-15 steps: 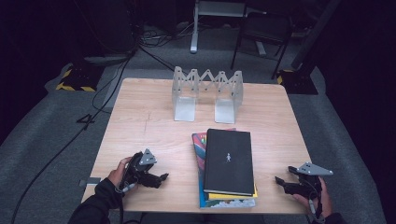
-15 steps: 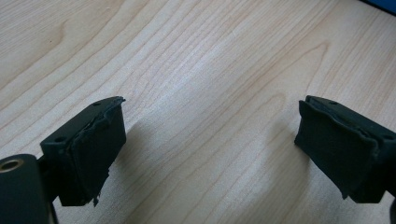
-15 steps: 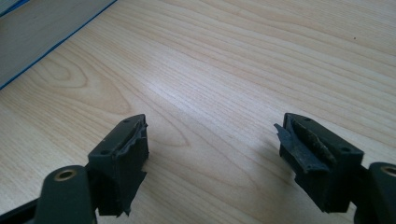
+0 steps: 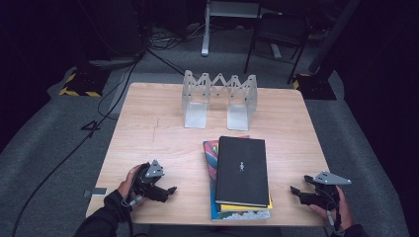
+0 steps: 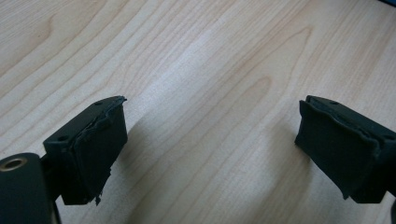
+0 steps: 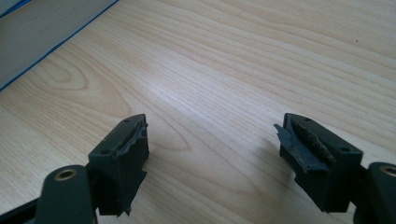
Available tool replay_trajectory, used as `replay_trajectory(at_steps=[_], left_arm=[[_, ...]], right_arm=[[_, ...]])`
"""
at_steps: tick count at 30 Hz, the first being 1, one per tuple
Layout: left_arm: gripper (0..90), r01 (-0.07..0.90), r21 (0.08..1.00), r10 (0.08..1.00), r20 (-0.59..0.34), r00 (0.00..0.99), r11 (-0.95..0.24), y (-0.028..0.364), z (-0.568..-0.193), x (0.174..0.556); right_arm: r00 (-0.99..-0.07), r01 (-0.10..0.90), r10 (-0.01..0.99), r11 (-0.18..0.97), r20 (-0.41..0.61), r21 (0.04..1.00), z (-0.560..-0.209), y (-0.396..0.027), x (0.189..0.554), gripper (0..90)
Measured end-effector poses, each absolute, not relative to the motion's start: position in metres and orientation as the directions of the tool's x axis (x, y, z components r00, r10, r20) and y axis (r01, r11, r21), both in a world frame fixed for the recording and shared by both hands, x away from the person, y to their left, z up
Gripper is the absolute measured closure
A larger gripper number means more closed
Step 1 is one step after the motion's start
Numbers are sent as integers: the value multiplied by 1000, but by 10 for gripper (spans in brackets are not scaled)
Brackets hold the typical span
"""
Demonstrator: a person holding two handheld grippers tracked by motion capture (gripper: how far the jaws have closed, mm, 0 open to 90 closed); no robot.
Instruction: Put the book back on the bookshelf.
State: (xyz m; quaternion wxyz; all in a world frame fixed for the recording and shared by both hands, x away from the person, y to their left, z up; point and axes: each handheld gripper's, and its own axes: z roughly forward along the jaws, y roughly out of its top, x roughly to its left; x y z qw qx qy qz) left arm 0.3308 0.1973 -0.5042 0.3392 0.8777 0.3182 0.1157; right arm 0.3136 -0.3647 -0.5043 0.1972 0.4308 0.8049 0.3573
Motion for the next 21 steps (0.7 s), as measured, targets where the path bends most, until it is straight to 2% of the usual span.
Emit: replay_trajectory(at_steps=[4,6,8,10,14,21], left_arm=[[102,494,666,654,-13,756,-558,193,-503,325],[180,485,663,639,-12,769,-571,187,-501,323],[167,484,664,640,-11,769,-570,184,-501,323],[166,482,669,642,-10,766,-565,178,-502,321],[166,472,678,634,-10,773,-564,171,-503,318],[164,447,691,615,-4,789,-568,167,-505,316]], right_arm=[[-570,544,820,414,-40,730,-502,-362,316,218],[-602,564,798,454,-33,690,-494,-362,319,285],[-621,524,784,402,14,750,-483,-363,317,285],[-645,488,764,401,11,775,-472,-359,315,268],[-685,440,728,431,-16,787,-453,-346,314,250],[-723,380,690,445,-40,811,-430,-322,302,295]])
